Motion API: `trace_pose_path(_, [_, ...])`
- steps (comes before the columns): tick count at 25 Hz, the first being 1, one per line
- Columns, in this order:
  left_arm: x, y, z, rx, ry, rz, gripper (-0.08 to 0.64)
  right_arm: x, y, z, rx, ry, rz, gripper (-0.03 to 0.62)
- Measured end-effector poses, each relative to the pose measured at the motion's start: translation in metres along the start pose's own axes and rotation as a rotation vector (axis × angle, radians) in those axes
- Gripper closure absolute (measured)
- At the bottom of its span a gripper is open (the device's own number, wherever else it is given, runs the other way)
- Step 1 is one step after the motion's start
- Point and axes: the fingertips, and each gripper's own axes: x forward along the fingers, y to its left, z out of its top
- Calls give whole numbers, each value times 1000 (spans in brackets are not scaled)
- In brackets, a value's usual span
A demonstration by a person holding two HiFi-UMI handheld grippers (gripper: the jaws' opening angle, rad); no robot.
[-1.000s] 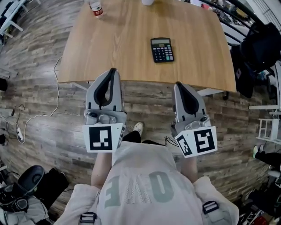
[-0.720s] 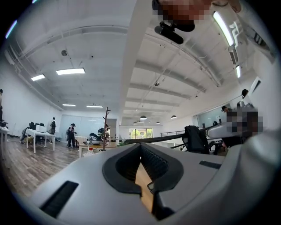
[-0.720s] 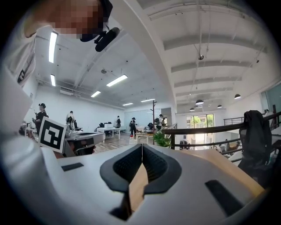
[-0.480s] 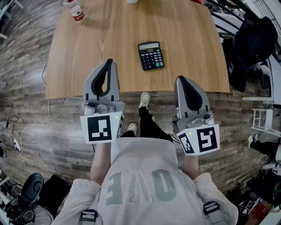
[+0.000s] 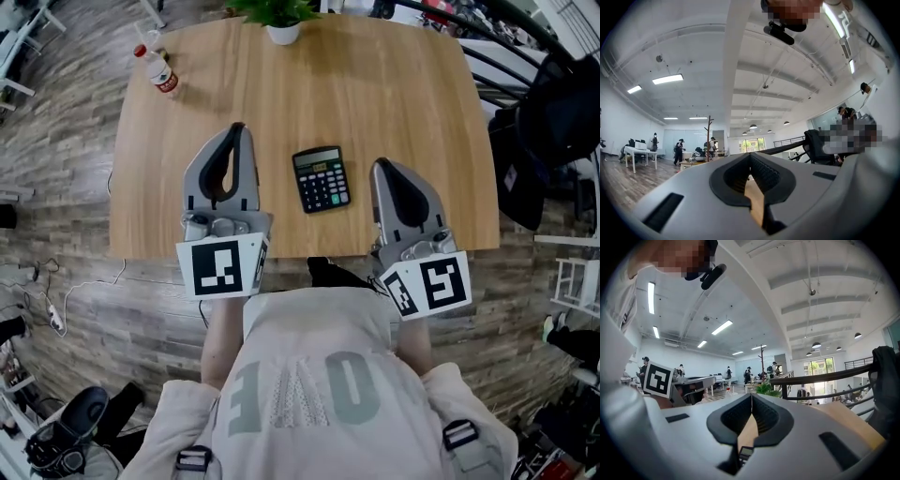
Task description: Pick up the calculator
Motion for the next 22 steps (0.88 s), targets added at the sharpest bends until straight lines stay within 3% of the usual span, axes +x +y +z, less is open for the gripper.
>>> trace_pose_path(11, [70, 16, -26, -2, 87, 74, 552, 60, -58, -25, 88, 72, 96, 572])
trace_pose_path(17, [81, 11, -39, -2, 141, 59, 552, 79, -69, -38, 117, 92, 119, 572])
trace_pose_path(22, [90, 11, -45, -78, 149, 33, 547, 80, -66, -45, 126, 106, 125, 572])
